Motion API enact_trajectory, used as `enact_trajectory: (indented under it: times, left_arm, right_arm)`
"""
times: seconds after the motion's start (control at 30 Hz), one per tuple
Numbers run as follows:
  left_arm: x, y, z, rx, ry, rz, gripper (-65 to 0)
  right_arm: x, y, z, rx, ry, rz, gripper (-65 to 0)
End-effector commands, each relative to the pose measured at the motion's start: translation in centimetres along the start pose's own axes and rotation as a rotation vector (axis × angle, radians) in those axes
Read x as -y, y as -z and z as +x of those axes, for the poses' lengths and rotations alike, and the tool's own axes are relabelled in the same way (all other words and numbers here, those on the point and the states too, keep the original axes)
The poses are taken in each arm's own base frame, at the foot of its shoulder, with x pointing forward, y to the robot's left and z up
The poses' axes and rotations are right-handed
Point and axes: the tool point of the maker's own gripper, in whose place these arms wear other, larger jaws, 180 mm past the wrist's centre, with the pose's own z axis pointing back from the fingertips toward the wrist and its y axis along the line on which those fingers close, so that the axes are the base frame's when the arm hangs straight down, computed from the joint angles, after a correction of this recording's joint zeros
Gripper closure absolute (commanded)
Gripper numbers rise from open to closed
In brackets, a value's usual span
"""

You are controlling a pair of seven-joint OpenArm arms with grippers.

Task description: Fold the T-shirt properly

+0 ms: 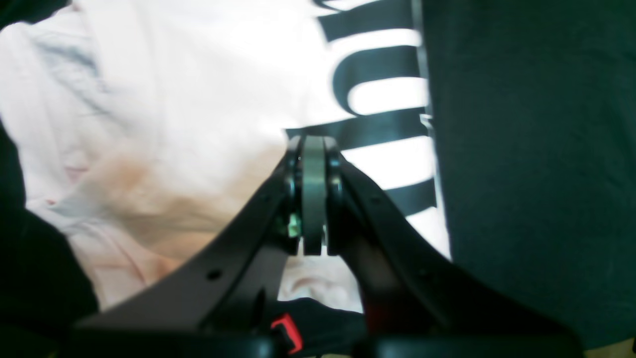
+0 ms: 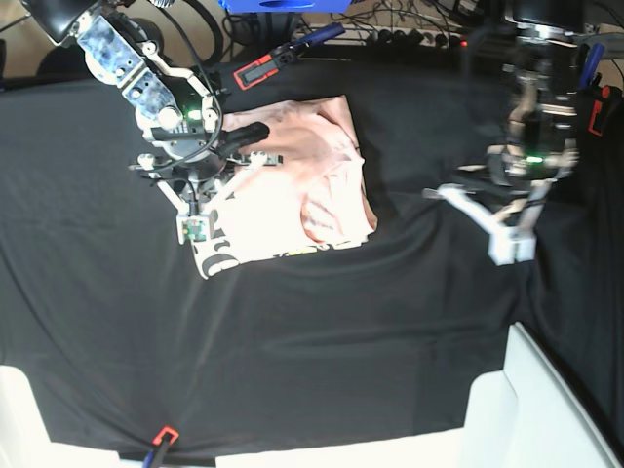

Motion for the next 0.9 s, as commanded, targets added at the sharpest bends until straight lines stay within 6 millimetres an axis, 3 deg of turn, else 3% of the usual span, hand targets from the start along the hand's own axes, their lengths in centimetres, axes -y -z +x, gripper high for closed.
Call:
enact_trajectory:
  times: [0.0, 0.1, 0.4, 0.53, 0.7, 0.87]
  left_arm:
    - [0.9, -0.3, 1.8, 0.054, 0.038, -0.007, 0.0]
    - [5.3, -0.3, 2.4, 0.068, 0.095, -0.098, 0.0]
    - [13.9, -1.9, 3.1, 0.113, 0.202, -0.283, 0.0]
    - [16.7, -0.7, 1.2, 0.05, 0.227, -0.325, 0.0]
    - [16.9, 2.4, -3.3, -0.092, 0.263, -0.294, 0.0]
    - [13.5, 4.2, -4.3, -0.086, 0.283, -0.222, 0.0]
  right_arm:
    - [0.0, -0.3, 1.5, 0.053, -0.002, 0.001, 0.0]
    - [0.5, -0.3, 1.5, 0.053, -0.009, -0.007, 0.0]
    - [2.6, -0.1, 0.8, 0.037, 0.01, -0.057, 0.0]
    - [4.0, 0.0, 0.6, 0.033, 0.038, -0.09, 0.0]
    - [4.5, 0.7, -1.0, -0.008, 0.021, -0.112, 0.0]
    - [6.6, 2.5, -3.7, -0.038, -0.015, -0.189, 0.0]
